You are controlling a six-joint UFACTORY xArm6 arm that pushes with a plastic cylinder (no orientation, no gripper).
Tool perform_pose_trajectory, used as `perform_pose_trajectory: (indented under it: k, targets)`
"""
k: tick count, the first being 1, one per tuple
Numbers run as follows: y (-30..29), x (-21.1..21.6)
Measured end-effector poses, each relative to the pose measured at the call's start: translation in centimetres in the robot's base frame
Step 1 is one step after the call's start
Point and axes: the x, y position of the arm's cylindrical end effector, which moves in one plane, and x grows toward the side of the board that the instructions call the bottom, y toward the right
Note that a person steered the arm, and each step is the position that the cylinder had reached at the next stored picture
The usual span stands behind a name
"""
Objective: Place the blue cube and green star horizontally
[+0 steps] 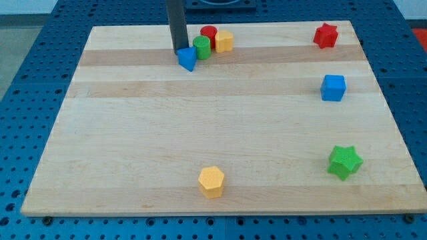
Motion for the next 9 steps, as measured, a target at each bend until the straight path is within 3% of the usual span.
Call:
perform_pose_trajectory:
  k: [2, 4, 5, 7, 8, 9]
  targets:
    - [-2.1, 0.2]
    - [-1.3, 5.1]
    - [2.3, 10.2]
    - [19.2, 13.7]
    - [23.0, 18.4]
    - [22.9, 26.3]
